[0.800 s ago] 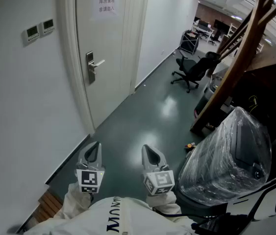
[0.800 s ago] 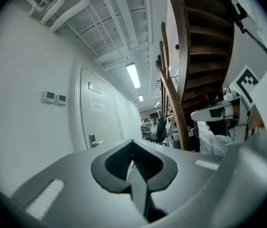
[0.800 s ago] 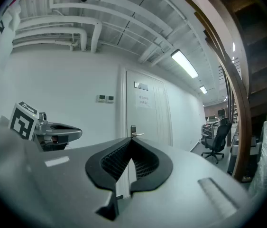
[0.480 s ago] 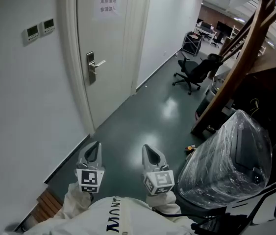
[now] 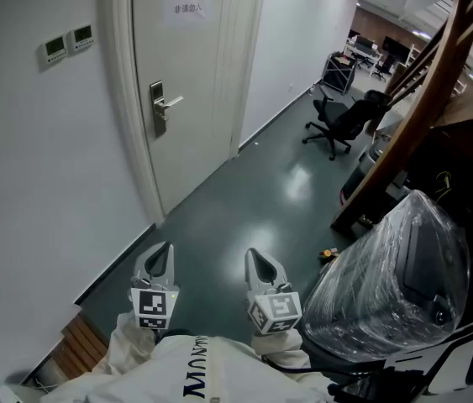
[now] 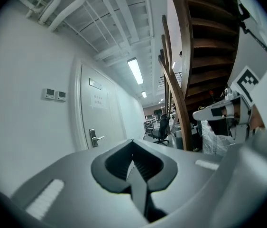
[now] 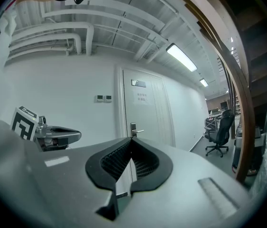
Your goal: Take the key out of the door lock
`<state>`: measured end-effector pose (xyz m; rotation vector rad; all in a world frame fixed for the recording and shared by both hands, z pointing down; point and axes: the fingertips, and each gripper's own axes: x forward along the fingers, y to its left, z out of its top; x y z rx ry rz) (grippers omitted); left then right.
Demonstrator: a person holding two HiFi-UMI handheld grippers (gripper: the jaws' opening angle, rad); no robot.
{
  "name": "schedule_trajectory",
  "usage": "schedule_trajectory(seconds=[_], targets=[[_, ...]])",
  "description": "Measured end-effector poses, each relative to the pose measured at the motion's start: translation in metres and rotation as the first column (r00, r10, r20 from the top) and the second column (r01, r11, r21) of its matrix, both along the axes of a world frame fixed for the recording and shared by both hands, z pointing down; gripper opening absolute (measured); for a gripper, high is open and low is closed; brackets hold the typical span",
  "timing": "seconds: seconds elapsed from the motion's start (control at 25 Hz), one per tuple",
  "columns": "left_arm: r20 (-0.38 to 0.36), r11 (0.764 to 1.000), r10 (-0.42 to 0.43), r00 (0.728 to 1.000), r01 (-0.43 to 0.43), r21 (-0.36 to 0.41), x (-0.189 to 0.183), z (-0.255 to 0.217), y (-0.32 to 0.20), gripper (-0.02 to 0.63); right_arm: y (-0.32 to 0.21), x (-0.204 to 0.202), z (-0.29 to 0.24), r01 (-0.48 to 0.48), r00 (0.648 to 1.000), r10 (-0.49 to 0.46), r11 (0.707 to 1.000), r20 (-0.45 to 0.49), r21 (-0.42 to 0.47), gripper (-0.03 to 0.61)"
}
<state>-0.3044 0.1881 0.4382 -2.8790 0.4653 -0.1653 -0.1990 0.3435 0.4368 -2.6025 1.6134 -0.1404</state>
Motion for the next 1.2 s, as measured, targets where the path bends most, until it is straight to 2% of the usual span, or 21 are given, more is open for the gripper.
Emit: schedule_trajectory(seconds=[0.2,0.56,0.8,1.2], targets=[[0.026,1.0,0.0,1.0,0.001,-0.002,0.005,0.008,0.011,0.0,0.011,0.005,0.01,0.007,1.0,-0.007,1.0,0.03,-0.002,0.0],[0.034,0.999,0.033,0.999,-0.033,0.005,0.026,0.013,0.011,0.0,0.015,0.024,0.016,-0.04,0.999,0.04,0.999,0.036,0.003,0.0],[0.037,0.999,0.04,0.998,-0.04,-0.016,0.051,0.023,-0.014,0.0,-0.013,0.045,0.023,-0.038,0.999,0.038,0.999,0.034,-0.026,0.0],[0.059,0.998,0.052,0.997,-0.05,-0.038,0.103,0.031,-0.084,0.0,-0.084,0.091,0.028,-0.031,0.998,0.033,0.998,0.051,-0.048,0.0]])
